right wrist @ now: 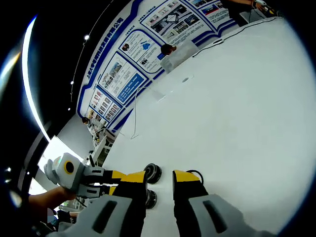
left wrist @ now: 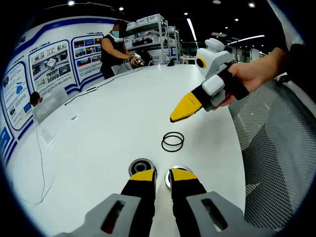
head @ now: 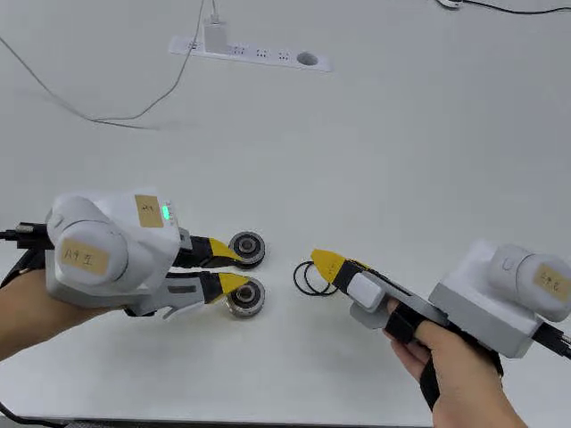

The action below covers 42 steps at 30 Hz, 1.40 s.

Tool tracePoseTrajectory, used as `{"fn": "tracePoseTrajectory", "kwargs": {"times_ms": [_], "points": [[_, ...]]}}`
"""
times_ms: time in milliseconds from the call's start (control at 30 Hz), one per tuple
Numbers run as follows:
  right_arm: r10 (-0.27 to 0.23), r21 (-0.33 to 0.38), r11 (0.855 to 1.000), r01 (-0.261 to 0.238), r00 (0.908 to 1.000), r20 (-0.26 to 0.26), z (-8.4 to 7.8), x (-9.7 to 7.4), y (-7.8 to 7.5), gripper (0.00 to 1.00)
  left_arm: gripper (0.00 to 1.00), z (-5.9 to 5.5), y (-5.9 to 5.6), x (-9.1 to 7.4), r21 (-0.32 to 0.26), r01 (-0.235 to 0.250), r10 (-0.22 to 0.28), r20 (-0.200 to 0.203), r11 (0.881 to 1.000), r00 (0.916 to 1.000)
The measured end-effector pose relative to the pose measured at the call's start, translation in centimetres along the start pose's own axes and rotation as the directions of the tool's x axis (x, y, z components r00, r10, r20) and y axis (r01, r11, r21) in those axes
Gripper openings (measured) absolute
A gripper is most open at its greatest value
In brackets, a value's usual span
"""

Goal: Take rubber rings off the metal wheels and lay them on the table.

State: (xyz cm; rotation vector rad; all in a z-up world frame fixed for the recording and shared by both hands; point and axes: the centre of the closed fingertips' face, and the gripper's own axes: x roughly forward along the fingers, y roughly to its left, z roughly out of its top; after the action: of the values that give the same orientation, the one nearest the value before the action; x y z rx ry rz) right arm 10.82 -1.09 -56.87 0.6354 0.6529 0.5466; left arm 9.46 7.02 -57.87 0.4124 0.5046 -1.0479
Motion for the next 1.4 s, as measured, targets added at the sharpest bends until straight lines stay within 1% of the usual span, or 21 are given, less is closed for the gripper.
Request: {"fn": "tracePoseTrajectory", "kwargs": {"times_ms": [267, 367, 500, 667, 733, 833, 933, 1000, 1267, 1400], "points": [[0.025, 0.010, 1.000, -0.025, 0.9997, -0.003, 0.1, 0.3, 0.7, 0.21, 0.12, 0.3, 1.8, 0.7, 0.003, -0.035, 0.035, 0.009, 0.999, 0.9994], [0.028, 0.009, 1.000, -0.028, 0.9996, -0.010, 0.0, 0.5, 0.8, 0.21, 0.12, 0.4, 2.1, 1.0, 0.007, -0.040, 0.040, 0.012, 0.999, 0.9991], [0.029, 0.011, 1.000, -0.029, 0.9994, -0.016, 0.0, 0.6, 0.8, 0.21, 0.12, 0.3, 2.5, 1.5, 0.008, -0.043, 0.042, 0.009, 0.999, 0.9991], [0.030, 0.012, 0.999, -0.030, 0.9993, -0.021, -0.1, 0.8, 0.7, 0.21, 0.13, -0.2, 2.8, 2.1, 0.018, -0.035, 0.035, -0.010, 0.999, 0.9993], [0.030, 0.015, 0.999, -0.029, 0.9993, -0.023, -0.1, 0.9, 0.7, 0.21, 0.13, -0.2, 2.9, 2.2, 0.017, -0.030, 0.031, -0.010, 0.999, 0.9995], [0.028, 0.019, 0.999, -0.028, 0.9994, -0.023, 0.0, 1.0, 0.6, 0.21, 0.13, -0.1, 2.6, 2.3, 0.017, -0.018, 0.018, -0.007, 1.000, 0.9998], [0.025, 0.022, 0.999, -0.025, 0.9995, -0.021, 0.1, 1.1, 0.6, 0.21, 0.13, -0.4, 2.5, 2.5, 0.021, -0.012, 0.012, -0.018, 1.000, 0.9998], [0.027, 0.023, 0.999, -0.026, 0.9994, -0.023, 0.1, 1.1, 0.5, 0.21, 0.13, -0.5, 2.5, 2.5, 0.022, -0.011, 0.012, -0.021, 1.000, 0.9997], [0.032, 0.028, 0.999, -0.031, 0.9991, -0.027, -0.1, 1.2, 0.7, 0.21, 0.12, -0.5, 2.6, 2.5, 0.011, -0.010, 0.010, -0.012, 1.000, 0.9999], [0.037, 0.037, 0.999, -0.036, 0.9989, -0.028, -0.1, 1.2, 0.9, 0.21, 0.13, -0.6, 2.5, 2.5, 0.033, -0.007, 0.008, -0.025, 0.999, 0.9997]]}}
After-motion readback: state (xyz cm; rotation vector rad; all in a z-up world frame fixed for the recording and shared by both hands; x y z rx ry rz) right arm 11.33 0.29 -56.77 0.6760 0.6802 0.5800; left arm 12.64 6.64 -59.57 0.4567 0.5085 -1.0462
